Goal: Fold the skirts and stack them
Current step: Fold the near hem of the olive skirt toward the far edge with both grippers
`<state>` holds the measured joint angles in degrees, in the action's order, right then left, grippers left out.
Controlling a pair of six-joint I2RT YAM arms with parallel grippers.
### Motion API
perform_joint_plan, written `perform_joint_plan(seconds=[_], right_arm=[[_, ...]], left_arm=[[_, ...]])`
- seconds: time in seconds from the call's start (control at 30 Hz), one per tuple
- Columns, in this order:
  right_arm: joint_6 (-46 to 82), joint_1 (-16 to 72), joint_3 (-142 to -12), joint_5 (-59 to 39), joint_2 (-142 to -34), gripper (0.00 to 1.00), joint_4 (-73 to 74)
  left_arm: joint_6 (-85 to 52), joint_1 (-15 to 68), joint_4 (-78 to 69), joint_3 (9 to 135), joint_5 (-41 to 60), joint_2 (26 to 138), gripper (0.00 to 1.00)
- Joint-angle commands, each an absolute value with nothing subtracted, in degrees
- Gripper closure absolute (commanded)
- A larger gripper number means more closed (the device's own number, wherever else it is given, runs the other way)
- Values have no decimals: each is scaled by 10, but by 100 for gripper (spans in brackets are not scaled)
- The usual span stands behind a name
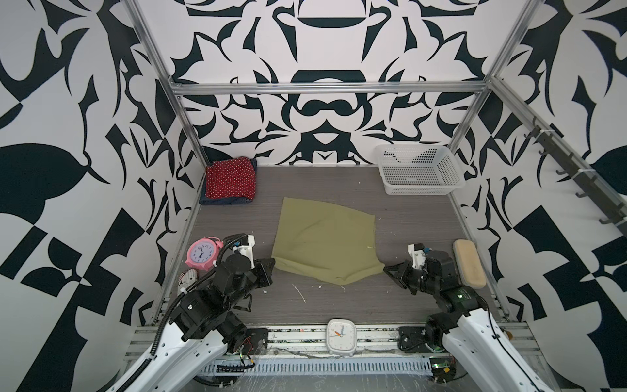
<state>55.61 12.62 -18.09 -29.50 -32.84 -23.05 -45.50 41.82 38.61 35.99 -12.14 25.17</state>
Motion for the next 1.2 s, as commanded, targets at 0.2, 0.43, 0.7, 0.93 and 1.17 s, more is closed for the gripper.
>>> perform_joint_plan(seconds=[0.2,0.43,0.7,0.93,1.17], right_arm=[[494,124,-330,-225,-489,100,-191],[460,122,-402,-179,-592,100,-138],[446,112,-443,-149,-653,100,-108],[453,104,-447,-149,-713,100,-65],[458,98,-453,-146,-766,100,-26]], left_arm=[[-241,360,307,472,-206,405,100],[-152,156,190,500,18,548,100],[-60,147,168,589,-2,676,100],[-25,142,148,642,5,794,100],[23,137,137,696,-5,885,100]])
